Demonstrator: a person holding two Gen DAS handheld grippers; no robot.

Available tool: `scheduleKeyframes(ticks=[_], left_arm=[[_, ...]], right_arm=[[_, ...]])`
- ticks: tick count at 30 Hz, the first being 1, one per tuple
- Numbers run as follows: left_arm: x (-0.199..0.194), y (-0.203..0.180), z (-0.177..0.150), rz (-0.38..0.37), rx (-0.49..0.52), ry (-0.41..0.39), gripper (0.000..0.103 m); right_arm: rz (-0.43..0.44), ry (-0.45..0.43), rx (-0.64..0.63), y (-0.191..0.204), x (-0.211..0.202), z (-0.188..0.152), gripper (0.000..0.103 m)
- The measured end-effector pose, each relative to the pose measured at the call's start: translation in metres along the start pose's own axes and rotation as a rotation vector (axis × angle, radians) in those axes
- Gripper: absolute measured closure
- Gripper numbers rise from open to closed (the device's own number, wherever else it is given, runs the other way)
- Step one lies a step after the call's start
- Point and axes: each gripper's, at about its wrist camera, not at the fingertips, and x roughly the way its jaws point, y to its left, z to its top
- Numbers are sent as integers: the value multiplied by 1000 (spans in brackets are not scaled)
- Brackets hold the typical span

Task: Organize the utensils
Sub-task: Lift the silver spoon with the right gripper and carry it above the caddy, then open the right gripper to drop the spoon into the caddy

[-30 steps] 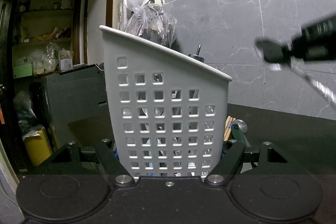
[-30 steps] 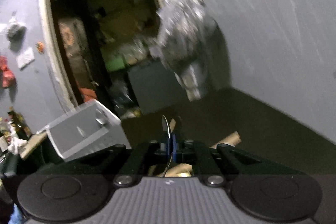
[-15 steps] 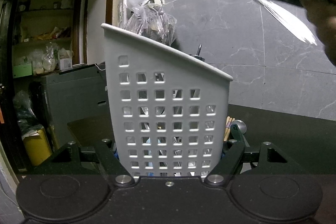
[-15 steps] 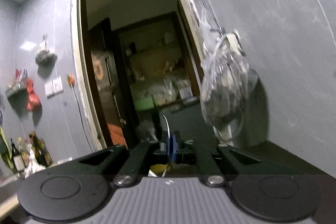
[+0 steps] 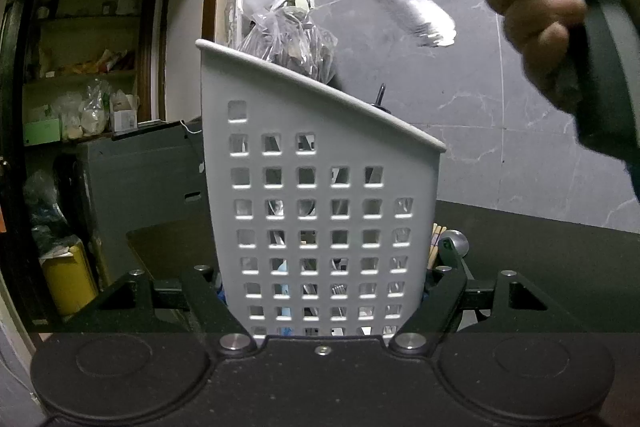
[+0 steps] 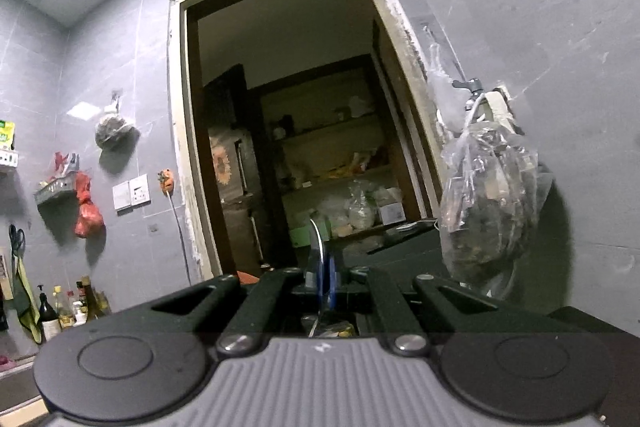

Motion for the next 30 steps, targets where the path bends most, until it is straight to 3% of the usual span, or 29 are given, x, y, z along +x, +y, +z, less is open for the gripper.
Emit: scheduleKeyframes(ticks=[7, 14, 18, 30], left_arm=[[0, 0, 0, -1, -2, -1, 27], [2, 0, -1, -2, -3, -2, 27], [5, 0, -2, -3, -7, 3, 27], [7, -2, -3, -3, -7, 3, 27]], right_arm=[[32, -55, -24, 4, 10, -17, 99], [2, -87, -124, 11, 15, -39, 99], [-13, -74, -174, 15, 15, -49, 99], [-50, -21, -170, 2, 13, -69, 98]])
